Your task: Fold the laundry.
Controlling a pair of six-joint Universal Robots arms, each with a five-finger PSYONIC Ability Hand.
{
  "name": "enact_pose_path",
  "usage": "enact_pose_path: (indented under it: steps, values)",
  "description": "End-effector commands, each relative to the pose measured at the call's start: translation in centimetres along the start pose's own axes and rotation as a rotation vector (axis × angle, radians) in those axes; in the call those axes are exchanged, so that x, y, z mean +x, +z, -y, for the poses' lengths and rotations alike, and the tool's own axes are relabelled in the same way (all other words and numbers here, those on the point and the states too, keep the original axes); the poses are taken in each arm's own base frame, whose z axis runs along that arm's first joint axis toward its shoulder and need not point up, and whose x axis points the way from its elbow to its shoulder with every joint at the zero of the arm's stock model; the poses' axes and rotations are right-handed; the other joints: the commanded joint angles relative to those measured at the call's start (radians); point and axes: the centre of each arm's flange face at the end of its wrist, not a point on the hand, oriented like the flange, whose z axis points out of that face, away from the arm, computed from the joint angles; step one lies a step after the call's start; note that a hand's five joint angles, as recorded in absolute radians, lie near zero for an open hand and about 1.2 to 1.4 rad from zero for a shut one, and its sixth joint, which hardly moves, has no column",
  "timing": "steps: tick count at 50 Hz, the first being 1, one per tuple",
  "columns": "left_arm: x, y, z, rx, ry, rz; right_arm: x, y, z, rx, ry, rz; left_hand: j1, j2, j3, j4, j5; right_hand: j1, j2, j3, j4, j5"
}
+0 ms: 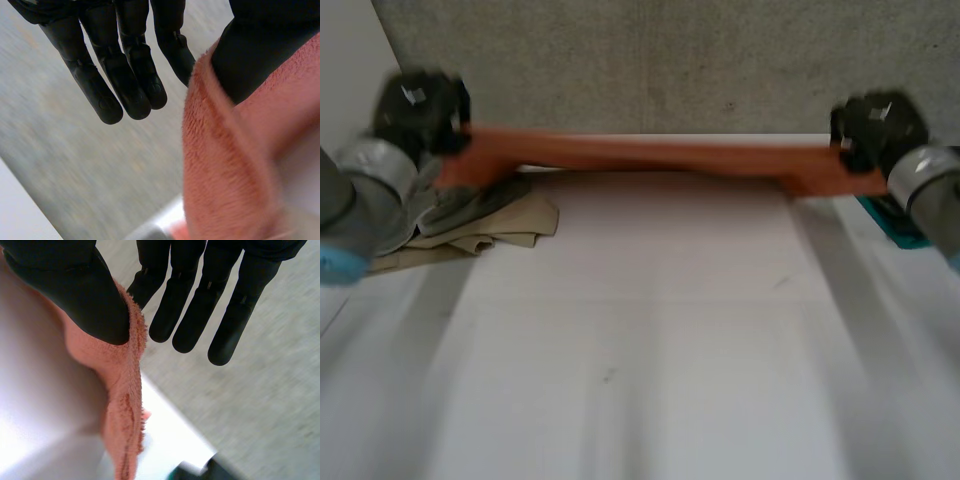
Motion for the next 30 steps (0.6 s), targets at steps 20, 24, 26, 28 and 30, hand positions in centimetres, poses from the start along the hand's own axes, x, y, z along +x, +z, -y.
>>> enact_pose_path:
  steps: [20,24,26,28,30]
  values:
    - [4.4,-16.2,0.1,-0.657,0.263,-0.479,0.9,-15.3,-1.6,-0.659,-0.294,0.393,0.223,0.197,0.203,0.195,0.242,0.252,0.22,0.208,0.2,0.201]
    - [4.7,-17.9,1.7,-0.74,0.289,-0.576,0.4,-15.8,-1.4,-0.613,-0.39,0.446,0.223,0.197,0.203,0.195,0.242,0.252,0.22,0.208,0.2,0.201]
    - [4.6,-17.2,2.4,-0.701,0.334,-0.581,0.3,-15.2,-1.7,-0.595,-0.394,0.428,0.223,0.197,0.203,0.195,0.242,0.252,0.22,0.208,0.2,0.201]
    - [4.7,-16.3,2.6,-0.663,0.355,-0.568,0.3,-14.5,-2.0,-0.581,-0.394,0.406,0.223,0.197,0.203,0.195,0.242,0.252,0.22,0.208,0.2,0.201]
    - [4.8,-13.9,2.1,-0.613,0.37,-0.523,0.5,-12.5,-3.1,-0.569,-0.392,0.351,0.223,0.197,0.203,0.195,0.242,0.252,0.22,0.208,0.2,0.201]
